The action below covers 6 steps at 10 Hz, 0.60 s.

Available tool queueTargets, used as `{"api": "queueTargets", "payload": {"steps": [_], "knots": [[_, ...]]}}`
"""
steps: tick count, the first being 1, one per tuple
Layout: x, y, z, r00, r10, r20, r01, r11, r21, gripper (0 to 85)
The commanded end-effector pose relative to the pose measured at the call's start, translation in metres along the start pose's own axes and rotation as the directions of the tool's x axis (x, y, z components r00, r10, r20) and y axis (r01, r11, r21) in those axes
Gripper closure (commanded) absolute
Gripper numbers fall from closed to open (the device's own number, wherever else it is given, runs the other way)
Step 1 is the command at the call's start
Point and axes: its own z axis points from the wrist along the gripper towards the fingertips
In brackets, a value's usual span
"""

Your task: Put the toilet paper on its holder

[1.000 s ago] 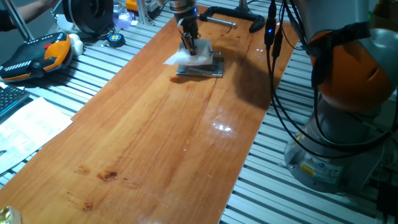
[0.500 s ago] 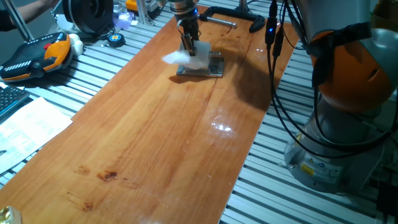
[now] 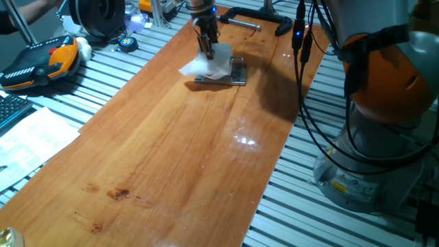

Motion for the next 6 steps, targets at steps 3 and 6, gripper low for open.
{"api": "queueTargets", "payload": {"steps": [3, 6], "knots": [[-0.0107, 0.0016, 0.0002, 1.000, 0.009, 0.012, -0.009, 1.000, 0.005, 9.7], [-0.0137, -0.0006, 0.0074, 1.000, -0.001, 0.019, 0.001, 1.000, -0.009, 16.3]]}}
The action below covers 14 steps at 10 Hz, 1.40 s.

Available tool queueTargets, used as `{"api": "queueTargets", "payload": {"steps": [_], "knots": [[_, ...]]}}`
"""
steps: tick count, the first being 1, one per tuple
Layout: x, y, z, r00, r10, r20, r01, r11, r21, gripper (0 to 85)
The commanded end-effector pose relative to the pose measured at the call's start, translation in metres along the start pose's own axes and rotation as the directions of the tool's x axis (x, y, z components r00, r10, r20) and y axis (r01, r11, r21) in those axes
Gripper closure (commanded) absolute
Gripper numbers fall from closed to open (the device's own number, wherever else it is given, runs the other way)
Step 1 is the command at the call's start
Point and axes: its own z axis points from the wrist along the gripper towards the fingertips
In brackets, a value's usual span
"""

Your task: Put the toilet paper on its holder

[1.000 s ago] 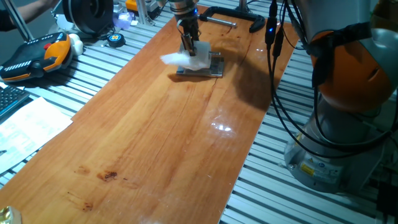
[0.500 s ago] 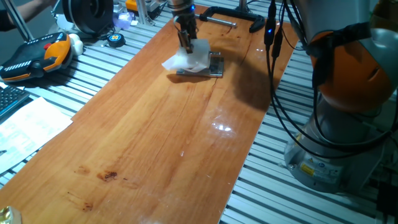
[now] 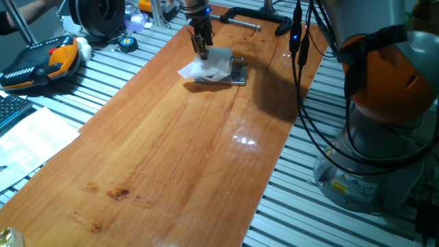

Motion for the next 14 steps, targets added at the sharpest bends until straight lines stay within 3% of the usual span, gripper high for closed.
{"api": "queueTargets", "payload": {"steps": [1, 2, 4, 14], "knots": [[0.001, 0.000, 0.000, 1.000, -0.007, -0.001, 0.007, 1.000, -0.001, 24.7], [0.001, 0.000, 0.000, 1.000, -0.027, -0.011, 0.027, 1.000, -0.004, 39.3], [0.002, -0.001, -0.001, 0.998, -0.046, -0.034, 0.045, 0.999, -0.011, 56.3], [0.020, 0.001, -0.011, 0.995, -0.055, -0.082, 0.055, 0.999, -0.001, 61.7]]}}
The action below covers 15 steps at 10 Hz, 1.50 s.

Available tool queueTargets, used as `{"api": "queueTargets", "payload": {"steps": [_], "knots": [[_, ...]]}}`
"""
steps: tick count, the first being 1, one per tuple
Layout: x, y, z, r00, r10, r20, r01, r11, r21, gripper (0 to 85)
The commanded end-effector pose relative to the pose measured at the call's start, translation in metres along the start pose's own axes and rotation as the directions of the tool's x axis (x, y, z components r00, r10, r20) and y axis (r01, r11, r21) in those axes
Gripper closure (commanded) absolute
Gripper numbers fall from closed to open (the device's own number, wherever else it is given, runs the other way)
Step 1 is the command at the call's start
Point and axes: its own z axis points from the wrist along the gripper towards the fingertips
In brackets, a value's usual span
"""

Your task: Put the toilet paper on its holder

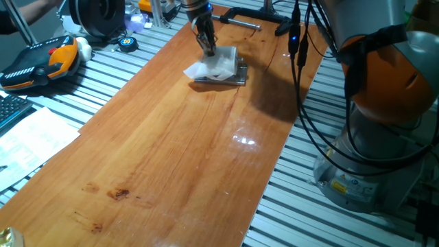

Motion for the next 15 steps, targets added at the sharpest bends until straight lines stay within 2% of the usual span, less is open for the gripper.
{"api": "queueTargets", "payload": {"steps": [1, 5, 6, 7, 8, 9, 11, 12, 14, 15], "knots": [[0.001, 0.000, 0.000, 1.000, -0.001, -0.002, 0.001, 1.000, 0.000, 61.3], [0.007, 0.001, 0.000, 1.000, -0.004, -0.017, 0.004, 1.000, 0.007, 60.7], [0.006, 0.001, 0.001, 1.000, 0.012, -0.012, -0.012, 1.000, 0.003, 57.7], [0.005, 0.002, 0.001, 1.000, 0.025, -0.004, -0.025, 1.000, 0.002, 43.0], [0.005, 0.002, 0.002, 0.999, 0.040, -0.001, -0.040, 0.999, 0.003, 36.0], [0.004, 0.002, 0.002, 0.999, 0.054, 0.002, -0.054, 0.999, -0.001, 24.3], [0.001, 0.002, -0.001, 0.996, 0.084, 0.022, -0.084, 0.996, -0.005, 9.7], [-0.004, 0.002, -0.004, 0.995, 0.095, 0.022, -0.095, 0.995, -0.006, 4.7], [-0.018, 0.003, -0.015, 0.994, 0.111, 0.012, -0.111, 0.994, -0.020, 3.0], [-0.028, 0.007, -0.022, 0.991, 0.130, 0.004, -0.130, 0.990, -0.057, 4.3]]}}
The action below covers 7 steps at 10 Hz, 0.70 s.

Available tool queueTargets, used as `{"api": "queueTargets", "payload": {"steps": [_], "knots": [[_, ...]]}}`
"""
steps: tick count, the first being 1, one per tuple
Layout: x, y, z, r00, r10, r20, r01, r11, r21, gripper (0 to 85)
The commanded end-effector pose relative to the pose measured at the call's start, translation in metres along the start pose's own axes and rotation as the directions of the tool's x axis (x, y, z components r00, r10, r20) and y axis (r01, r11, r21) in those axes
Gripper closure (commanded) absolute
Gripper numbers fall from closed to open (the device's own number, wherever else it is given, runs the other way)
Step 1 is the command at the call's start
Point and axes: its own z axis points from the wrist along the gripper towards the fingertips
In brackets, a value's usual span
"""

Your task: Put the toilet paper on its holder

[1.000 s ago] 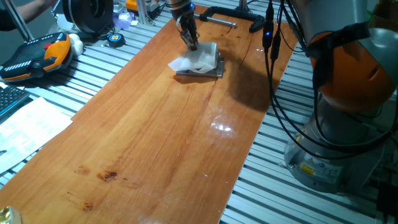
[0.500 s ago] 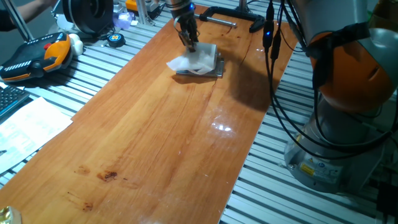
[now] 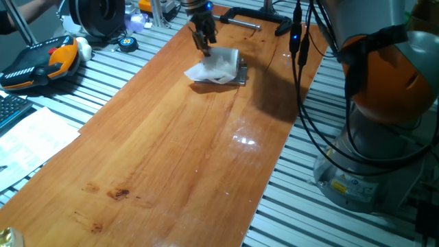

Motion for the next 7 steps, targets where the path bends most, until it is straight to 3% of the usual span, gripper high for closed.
{"api": "queueTargets", "payload": {"steps": [1, 3, 4, 7], "knots": [[-0.013, 0.009, -0.005, 1.000, 0.015, -0.008, -0.016, 1.000, -0.018, 9.3], [-0.029, 0.027, -0.014, 0.999, 0.036, -0.027, -0.037, 0.999, -0.016, 25.7], [-0.031, 0.033, -0.020, 0.998, 0.043, -0.039, -0.044, 0.999, -0.020, 36.0], [-0.030, 0.052, -0.027, 0.996, 0.060, -0.060, -0.063, 0.997, -0.050, 80.0]]}}
